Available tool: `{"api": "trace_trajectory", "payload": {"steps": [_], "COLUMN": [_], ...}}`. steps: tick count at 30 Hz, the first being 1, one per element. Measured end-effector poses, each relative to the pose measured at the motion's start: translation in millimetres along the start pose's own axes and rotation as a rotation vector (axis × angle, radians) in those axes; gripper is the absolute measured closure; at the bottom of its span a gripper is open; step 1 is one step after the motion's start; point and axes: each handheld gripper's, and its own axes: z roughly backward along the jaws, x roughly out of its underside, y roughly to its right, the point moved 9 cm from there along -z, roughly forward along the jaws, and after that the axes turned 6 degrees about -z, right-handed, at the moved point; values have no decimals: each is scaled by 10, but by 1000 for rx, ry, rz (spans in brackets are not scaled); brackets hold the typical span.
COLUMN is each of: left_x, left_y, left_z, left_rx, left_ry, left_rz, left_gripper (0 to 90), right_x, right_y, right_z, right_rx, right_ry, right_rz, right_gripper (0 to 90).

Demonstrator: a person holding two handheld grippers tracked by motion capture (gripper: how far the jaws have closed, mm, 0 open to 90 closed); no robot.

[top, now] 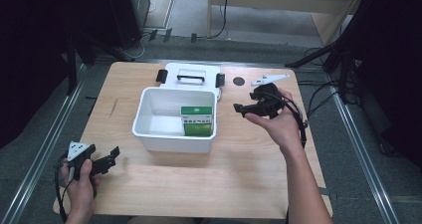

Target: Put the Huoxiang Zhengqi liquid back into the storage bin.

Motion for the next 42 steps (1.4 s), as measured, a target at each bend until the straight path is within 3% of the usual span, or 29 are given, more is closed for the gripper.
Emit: {"api": "trace_trajectory", "payload": {"steps": [7,9,18,21,25,31,39,42], "left_x": [-1,0,-1,-1,1,2,1,2], "left_y": [1,1,1,2,4,4,3,3], "left_z": [0,1,1,1,2,3,2,3], "left_rx": [-1,-2,-2,-2,-2,-3,-6,-6], "left_ry": [1,-1,2,1,0,-2,-1,-2], "left_rz": [-2,-2,0,-2,-7,-7,-11,-12], "left_gripper": [104,104,104,104,104,104,104,104], "right_x": [244,334,508,598,752,989,1266,1417], "right_y": [178,270,404,481,583,694,806,853], "right_z": [40,66,214,287,364,429,530,568], "right_rx": [46,93,112,151,194,227,260,246], "right_ry": [47,70,178,205,224,236,254,262], "right_rz": [-54,-57,-96,-122,-199,-267,-293,-290], "right_gripper": [258,251,230,229,219,187,140,107]}}
